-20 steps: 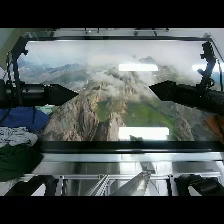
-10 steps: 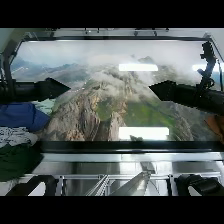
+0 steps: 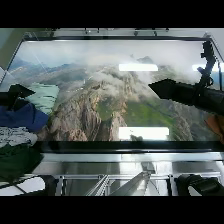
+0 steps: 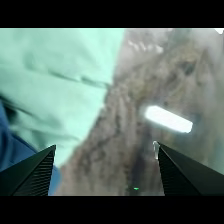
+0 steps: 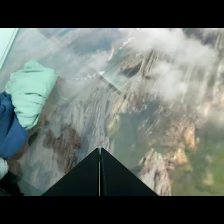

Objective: Fold the shirts.

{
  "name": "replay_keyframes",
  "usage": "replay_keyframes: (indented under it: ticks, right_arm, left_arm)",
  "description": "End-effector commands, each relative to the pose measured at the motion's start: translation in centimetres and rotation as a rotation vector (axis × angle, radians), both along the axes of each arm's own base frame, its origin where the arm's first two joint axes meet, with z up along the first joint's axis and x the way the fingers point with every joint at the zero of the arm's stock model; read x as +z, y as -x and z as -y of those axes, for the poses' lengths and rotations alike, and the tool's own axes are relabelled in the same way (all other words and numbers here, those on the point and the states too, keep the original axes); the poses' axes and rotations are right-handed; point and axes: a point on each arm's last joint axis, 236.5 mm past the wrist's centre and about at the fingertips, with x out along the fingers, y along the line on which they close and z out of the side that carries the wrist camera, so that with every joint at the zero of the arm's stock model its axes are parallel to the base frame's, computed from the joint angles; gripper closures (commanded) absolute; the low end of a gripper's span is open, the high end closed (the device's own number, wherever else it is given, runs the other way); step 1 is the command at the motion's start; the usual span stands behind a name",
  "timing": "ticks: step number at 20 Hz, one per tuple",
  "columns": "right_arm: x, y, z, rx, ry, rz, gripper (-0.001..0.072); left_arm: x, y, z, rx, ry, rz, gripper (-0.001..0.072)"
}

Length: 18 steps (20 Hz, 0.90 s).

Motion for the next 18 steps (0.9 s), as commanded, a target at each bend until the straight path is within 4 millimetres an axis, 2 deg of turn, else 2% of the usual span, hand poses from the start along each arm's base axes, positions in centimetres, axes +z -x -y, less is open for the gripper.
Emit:
replay_keyframes:
  ticks: [1, 3, 5, 6, 8, 10, 15, 18]
  right_arm:
    - [-0.8, 0.0, -0.3, 0.012, 0.003, -0.028, 0.0692]
    - [-1.4, 0.2, -0.4, 0.023, 0.007, -0.048, 0.0692]
    - [-1.5, 0.1, -0.4, 0.022, 0.008, -0.052, 0.0692]
    - [-1.6, 0.1, -0.4, 0.022, 0.008, -0.054, 0.0693]
    - [-1.7, 0.0, -0.4, 0.022, 0.009, -0.055, 0.0693]
    - [-1.7, 0.0, -0.4, 0.022, 0.009, -0.055, 0.0692]
    - [-1.6, 0.1, -0.4, 0.023, 0.008, -0.055, 0.0693]
    - [-1.6, 0.0, -0.4, 0.022, 0.008, -0.054, 0.0693]
  left_arm:
    - [-2.1, -2.4, -3.9, -0.089, -0.172, -0.05, -0.0013]
    - [-1.8, -4.8, -4.4, -0.178, -0.314, -0.063, -0.0013]
    - [-2.3, -7.0, -3.0, -0.257, -0.366, -0.074, -0.0013]
    - [-3.0, -7.5, -2.3, -0.287, -0.36, -0.094, -0.0013]
    - [-5.6, -7.1, -1.9, -0.345, -0.37, -0.203, -0.0013]
    - [-7.6, -6.0, -2.6, -0.388, -0.397, -0.319, -0.0013]
    - [-10.0, -5.7, -2.5, -0.463, -0.477, -0.409, -0.0013]
    - [-11.0, -5.9, -1.6, -0.512, -0.529, -0.429, -0.0007]
